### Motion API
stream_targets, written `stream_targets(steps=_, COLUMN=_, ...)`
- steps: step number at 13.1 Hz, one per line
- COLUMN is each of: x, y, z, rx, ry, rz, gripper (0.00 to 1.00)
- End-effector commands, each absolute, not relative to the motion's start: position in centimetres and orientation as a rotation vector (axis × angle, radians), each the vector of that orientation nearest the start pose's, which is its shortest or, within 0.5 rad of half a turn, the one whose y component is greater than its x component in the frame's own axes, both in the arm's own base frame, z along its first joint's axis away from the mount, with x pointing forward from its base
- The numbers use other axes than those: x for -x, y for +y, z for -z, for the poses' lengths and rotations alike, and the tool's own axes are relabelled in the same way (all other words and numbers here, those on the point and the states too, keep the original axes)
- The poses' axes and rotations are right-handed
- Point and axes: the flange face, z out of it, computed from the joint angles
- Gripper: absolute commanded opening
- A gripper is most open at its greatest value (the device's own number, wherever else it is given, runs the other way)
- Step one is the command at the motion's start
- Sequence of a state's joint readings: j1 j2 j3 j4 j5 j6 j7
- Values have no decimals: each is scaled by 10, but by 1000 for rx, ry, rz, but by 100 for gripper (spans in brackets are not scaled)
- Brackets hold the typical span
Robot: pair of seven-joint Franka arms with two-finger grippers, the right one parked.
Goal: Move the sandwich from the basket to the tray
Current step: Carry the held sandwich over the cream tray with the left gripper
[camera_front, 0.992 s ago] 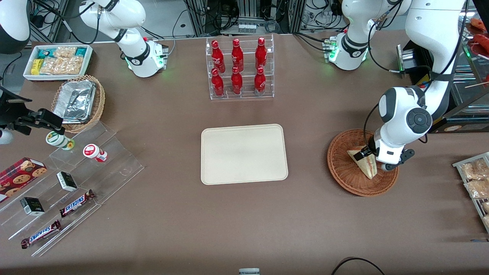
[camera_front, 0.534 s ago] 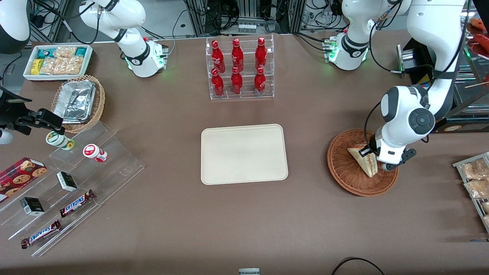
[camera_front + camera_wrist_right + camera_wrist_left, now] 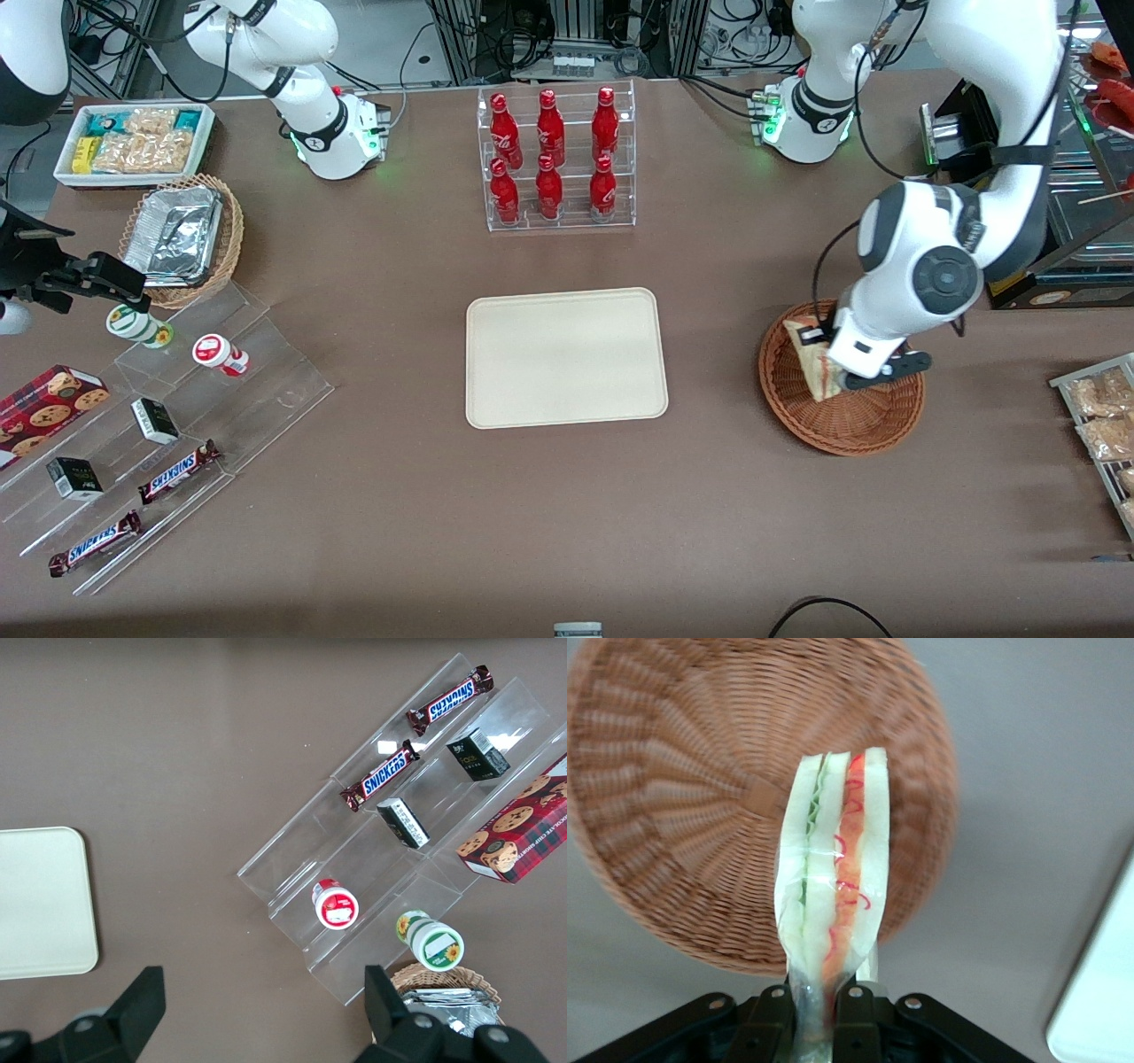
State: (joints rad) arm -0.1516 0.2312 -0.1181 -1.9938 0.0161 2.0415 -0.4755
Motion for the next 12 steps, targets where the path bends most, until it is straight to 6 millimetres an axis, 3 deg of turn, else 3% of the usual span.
stream_targets(steps=1, x=-551, y=-209, z=-340, rx=3063, ry=-148, rz=-250, gripper=0)
stream_targets(steps=7, x=-534, y=-353, z=-335, rx=3085, ry=-114, rz=-190, gripper=0)
stream_targets(steps=12, x=-524, y=-431, z=-319, rx=3091, ry=-230, rz=-166, gripper=0)
